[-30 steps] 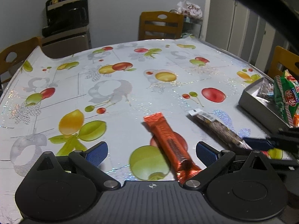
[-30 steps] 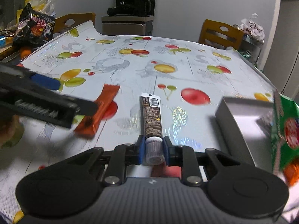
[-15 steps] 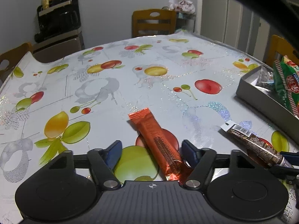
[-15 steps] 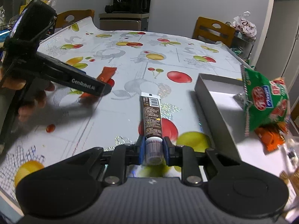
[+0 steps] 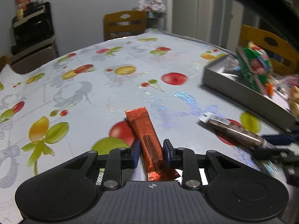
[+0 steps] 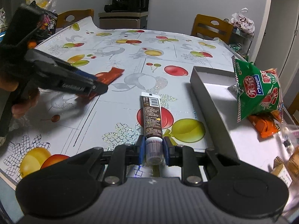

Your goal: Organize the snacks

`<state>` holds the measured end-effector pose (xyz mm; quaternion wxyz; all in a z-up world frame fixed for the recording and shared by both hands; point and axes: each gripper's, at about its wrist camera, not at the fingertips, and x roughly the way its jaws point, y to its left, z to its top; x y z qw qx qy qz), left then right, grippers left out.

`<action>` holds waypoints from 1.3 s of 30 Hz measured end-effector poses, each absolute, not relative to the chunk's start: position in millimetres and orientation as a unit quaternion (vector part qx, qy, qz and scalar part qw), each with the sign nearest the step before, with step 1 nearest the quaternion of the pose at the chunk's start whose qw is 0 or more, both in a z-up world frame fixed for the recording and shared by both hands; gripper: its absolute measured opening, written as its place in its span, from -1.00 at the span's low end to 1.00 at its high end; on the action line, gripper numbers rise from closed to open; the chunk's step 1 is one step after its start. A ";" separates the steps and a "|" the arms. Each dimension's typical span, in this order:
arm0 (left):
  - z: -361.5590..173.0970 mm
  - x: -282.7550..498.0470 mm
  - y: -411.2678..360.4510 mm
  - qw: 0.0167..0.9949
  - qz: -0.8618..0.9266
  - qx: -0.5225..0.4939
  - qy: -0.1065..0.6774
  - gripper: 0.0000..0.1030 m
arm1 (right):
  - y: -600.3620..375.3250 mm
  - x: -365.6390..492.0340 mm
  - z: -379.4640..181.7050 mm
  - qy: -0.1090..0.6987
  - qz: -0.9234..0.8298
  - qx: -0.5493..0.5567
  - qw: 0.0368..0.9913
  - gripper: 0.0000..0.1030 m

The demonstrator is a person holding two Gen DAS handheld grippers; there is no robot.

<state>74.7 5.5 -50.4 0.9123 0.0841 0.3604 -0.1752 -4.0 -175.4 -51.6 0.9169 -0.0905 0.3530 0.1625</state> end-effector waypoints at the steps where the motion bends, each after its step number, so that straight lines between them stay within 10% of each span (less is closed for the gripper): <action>1: -50.5 71.6 4.9 0.910 -0.182 0.087 0.361 -0.45 | -175.8 -4.5 -51.5 0.353 0.163 -0.090 0.917 -0.61; 14: -47.2 28.4 -1.4 0.882 -0.264 0.096 0.379 -0.45 | -175.3 -7.0 -52.4 0.351 0.168 -0.093 0.916 -0.61; 18: -46.1 20.5 -4.4 0.875 -0.280 0.097 0.383 -0.42 | -174.8 -5.9 -52.1 0.352 0.175 -0.088 0.915 -0.33; 39: -54.0 15.5 -10.6 0.899 -0.209 0.087 0.375 0.55 | -165.9 12.5 -56.2 0.347 0.166 -0.059 0.921 -0.23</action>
